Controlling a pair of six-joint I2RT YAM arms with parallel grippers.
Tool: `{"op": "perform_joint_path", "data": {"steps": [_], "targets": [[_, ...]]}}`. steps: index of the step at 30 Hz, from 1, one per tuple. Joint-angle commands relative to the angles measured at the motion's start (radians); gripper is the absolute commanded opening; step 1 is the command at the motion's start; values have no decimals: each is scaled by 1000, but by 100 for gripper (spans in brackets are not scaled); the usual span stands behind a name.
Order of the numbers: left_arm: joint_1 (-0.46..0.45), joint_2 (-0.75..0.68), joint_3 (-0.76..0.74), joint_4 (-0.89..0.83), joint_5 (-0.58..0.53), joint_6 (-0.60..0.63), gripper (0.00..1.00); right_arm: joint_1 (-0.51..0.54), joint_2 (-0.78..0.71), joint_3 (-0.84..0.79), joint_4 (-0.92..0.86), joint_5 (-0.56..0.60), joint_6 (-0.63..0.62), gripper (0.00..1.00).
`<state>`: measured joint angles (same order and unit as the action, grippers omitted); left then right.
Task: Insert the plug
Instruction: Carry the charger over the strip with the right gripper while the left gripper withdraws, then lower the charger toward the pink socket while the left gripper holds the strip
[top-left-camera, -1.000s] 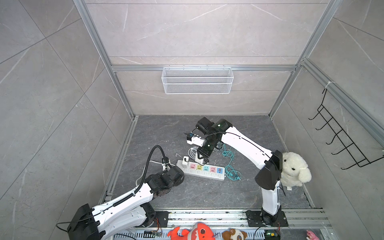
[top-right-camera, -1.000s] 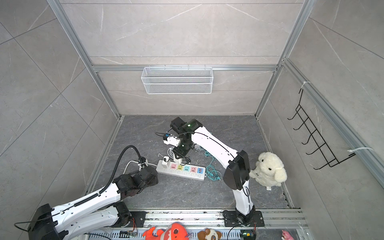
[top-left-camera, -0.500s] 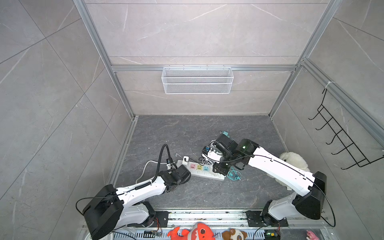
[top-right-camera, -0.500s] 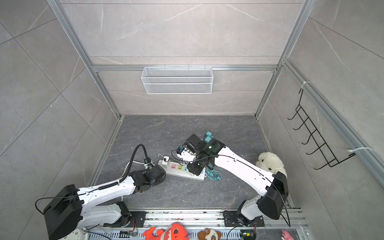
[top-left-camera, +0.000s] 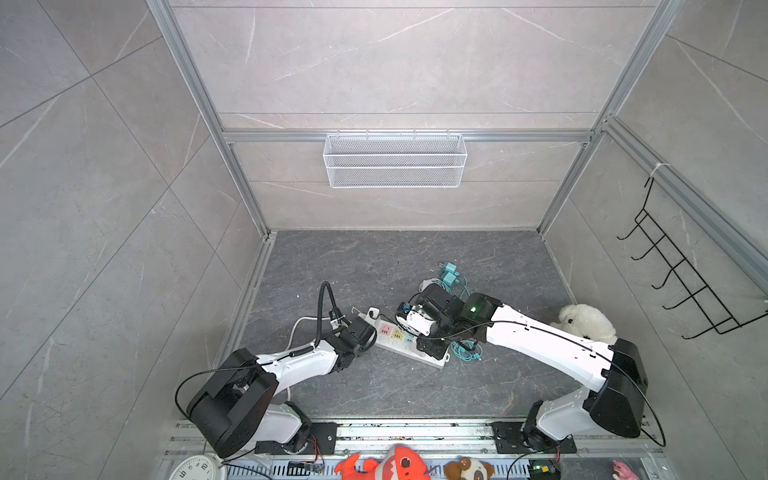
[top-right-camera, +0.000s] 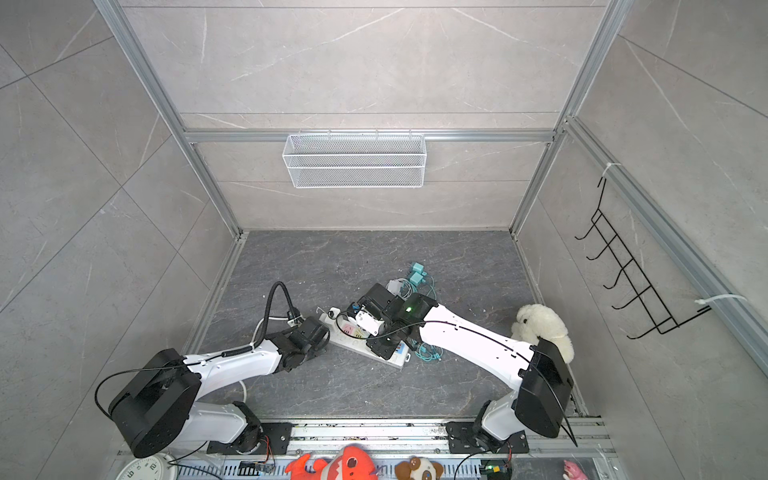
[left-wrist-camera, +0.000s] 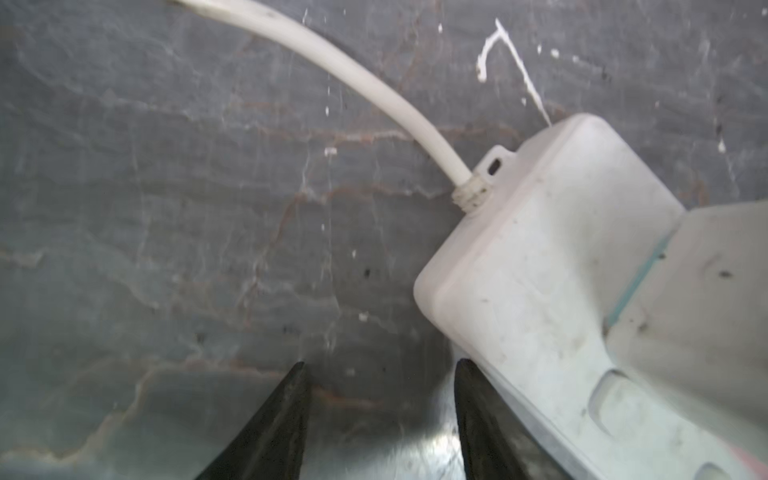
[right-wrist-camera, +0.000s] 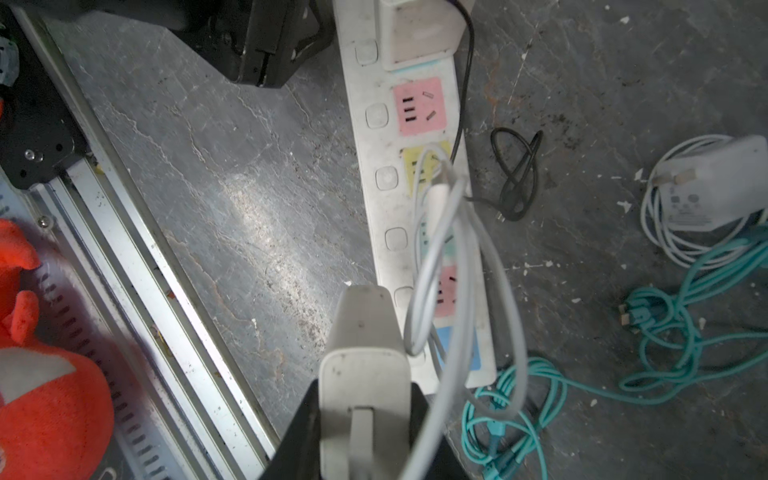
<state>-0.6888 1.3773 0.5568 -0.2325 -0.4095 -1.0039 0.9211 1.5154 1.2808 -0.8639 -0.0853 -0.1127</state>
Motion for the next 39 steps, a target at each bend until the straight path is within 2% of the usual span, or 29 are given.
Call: {"op": "perform_joint_path", "data": {"steps": [1,8,12,18,27,39], "targets": [[60,57,16,67,67,72,58,4,56,61,49,1,-23,0],[144,244,154,122,182,169,55,2,205,212,30,32,-60,0],[157,287,187,159,205,179,55,-23,293,295,19,25,-68,0],[182,298,198,142,223,194,54,-135,345,395,-25,-15,-87,0],[198,324,242,141,241,205,52,-220,235,355,-85,-14,-111,0],[199,266,217,141,262,202,49,-211,441,418,-2,-126,-80,0]]}}
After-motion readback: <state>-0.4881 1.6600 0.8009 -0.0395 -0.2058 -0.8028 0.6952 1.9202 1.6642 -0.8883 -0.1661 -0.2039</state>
